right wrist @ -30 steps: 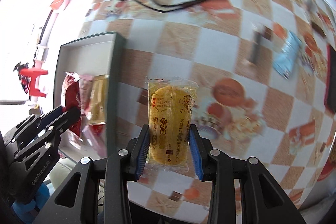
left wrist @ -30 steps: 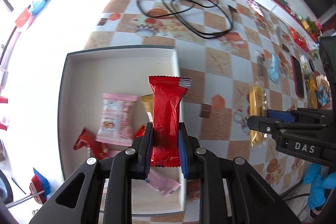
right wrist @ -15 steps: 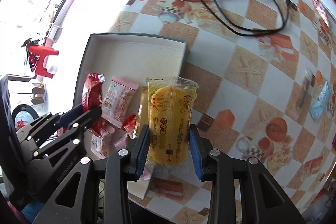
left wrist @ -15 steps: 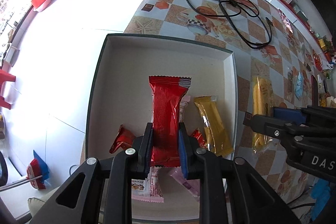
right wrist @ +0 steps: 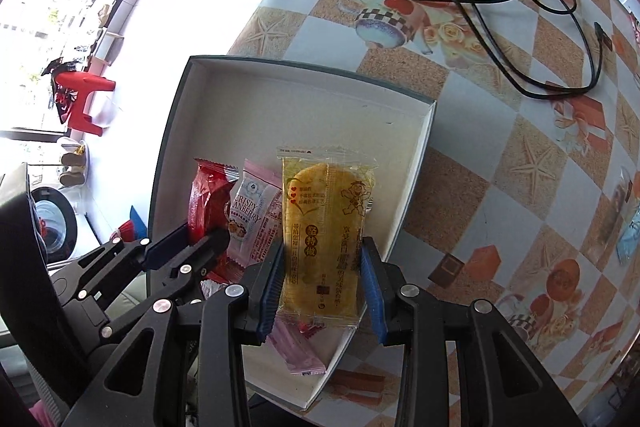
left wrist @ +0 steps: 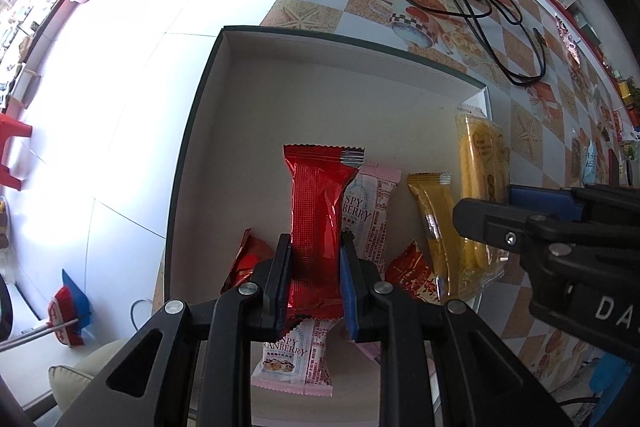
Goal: Organize snacks
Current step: 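Carry the red bar and yellow cake pack into the white tray and release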
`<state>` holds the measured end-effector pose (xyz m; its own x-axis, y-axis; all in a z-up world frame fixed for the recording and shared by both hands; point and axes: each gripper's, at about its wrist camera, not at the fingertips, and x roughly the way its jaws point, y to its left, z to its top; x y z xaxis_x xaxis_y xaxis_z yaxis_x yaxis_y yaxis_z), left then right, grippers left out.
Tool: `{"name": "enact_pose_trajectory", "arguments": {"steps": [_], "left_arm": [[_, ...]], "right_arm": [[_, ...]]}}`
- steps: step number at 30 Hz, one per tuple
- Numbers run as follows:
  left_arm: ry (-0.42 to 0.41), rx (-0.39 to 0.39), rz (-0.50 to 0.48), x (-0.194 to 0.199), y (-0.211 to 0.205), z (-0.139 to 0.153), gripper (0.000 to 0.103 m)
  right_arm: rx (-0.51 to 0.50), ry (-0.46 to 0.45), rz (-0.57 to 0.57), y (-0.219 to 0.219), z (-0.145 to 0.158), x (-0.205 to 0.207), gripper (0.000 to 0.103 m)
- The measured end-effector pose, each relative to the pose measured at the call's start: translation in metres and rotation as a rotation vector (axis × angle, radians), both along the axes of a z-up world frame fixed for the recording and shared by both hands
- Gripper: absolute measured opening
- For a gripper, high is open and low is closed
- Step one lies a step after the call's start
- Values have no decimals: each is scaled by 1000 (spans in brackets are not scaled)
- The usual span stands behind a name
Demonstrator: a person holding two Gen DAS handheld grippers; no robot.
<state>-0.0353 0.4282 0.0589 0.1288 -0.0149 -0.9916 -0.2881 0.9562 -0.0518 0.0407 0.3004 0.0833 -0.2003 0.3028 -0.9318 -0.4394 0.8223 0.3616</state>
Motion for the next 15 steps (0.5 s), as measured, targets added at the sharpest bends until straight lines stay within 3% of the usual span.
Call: {"name": "enact_pose_trajectory", "arguments": {"steps": [5, 7, 8, 9, 11, 15], "left_arm": [[12, 4, -6, -4, -1, -5, 28], [20, 12, -4, -4, -1, -5, 46], [24, 25, 2, -5, 0, -5, 63], [20, 37, 8, -6, 0, -4, 73], [10, 47, 15, -7, 1, -1, 76], [23, 40, -6, -6, 0, 1, 79]], "right_arm": [[-13, 10, 3, 3, -7, 0, 38], [-15, 17, 4, 4, -9, 0, 38], [-17, 23, 5, 4, -10, 1, 38], [-17, 27, 5, 4, -10, 1, 39], [-15, 30, -2, 2, -11, 2, 49], [-13, 37, -10, -4, -9, 6, 49]]}}
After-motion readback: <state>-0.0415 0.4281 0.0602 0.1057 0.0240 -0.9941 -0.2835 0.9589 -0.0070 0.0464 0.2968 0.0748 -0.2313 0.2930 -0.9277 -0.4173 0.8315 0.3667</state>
